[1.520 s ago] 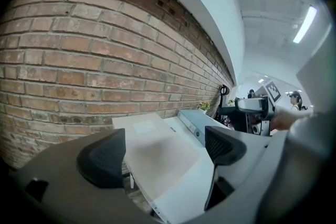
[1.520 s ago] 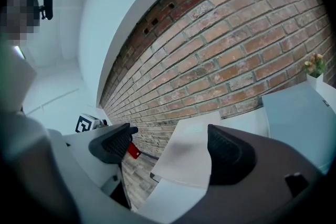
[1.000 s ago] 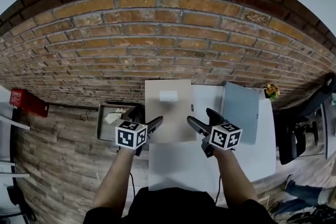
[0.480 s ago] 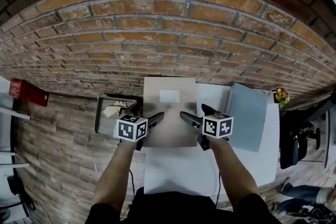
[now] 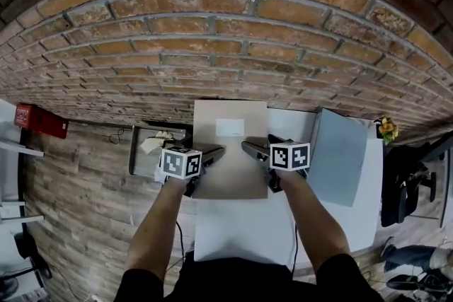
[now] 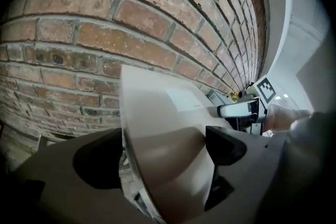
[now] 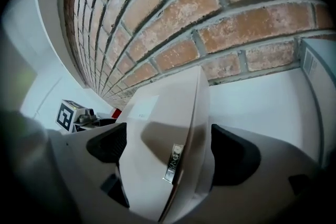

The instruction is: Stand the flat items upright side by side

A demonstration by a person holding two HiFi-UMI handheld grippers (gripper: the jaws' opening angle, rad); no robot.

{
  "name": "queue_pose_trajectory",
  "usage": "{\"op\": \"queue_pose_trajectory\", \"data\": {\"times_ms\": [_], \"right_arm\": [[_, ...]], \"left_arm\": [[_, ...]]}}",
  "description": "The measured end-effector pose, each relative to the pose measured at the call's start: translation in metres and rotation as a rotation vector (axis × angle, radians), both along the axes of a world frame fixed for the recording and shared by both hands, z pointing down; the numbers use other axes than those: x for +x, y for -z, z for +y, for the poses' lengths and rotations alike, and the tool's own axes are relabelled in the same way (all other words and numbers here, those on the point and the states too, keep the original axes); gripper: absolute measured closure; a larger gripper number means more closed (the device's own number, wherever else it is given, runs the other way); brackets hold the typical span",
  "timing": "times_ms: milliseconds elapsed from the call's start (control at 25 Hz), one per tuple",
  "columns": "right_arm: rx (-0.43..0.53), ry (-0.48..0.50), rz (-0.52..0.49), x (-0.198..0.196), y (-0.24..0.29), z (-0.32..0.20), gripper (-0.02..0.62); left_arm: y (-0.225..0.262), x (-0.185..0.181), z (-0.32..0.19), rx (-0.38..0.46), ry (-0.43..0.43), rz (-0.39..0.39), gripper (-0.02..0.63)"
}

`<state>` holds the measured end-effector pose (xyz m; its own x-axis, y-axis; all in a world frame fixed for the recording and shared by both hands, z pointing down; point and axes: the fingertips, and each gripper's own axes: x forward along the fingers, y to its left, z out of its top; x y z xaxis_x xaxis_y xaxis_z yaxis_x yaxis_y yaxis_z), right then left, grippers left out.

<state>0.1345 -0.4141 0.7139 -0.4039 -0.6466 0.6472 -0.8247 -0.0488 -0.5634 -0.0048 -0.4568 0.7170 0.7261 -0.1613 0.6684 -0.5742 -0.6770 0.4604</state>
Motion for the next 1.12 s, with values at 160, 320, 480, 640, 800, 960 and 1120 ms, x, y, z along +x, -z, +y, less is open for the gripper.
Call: {"op": "queue_pose_trajectory", "data": {"times_ms": [160,320,480,640,800,960,1120], "right_arm": [[-0.022,0.019,0.037,-0.003,-0.008,-0.001,0.128],[-0.013,0.021,0.097,-0.003,-0.005,0.004,0.159],[0.005,0.024,0.139,-0.002,0.008,0.012,0.173],[0.038,0.008,0.191,0.0,0.027,0.026,0.176],[0.087,-0.022,0.228,0.001,0.05,0.041,0.176],[0.164,-0.059,0.252,-0.001,0.076,0.055,0.19],[0.25,-0.079,0.284,-0.003,0.099,0.069,0.224]], "left_arm": [[0.001,0.001,0.0,-0.001,-0.002,0.015,0.108],[0.004,0.002,0.005,0.023,-0.001,0.005,0.109],[0.014,0.002,0.014,0.056,-0.014,0.002,0.11],[0.03,0.003,0.025,0.097,-0.048,0.011,0.121],[0.055,0.002,0.033,0.166,-0.085,0.032,0.146],[0.079,-0.002,0.039,0.224,-0.098,0.06,0.173],[0.096,-0.007,0.049,0.272,-0.115,0.077,0.198]]}}
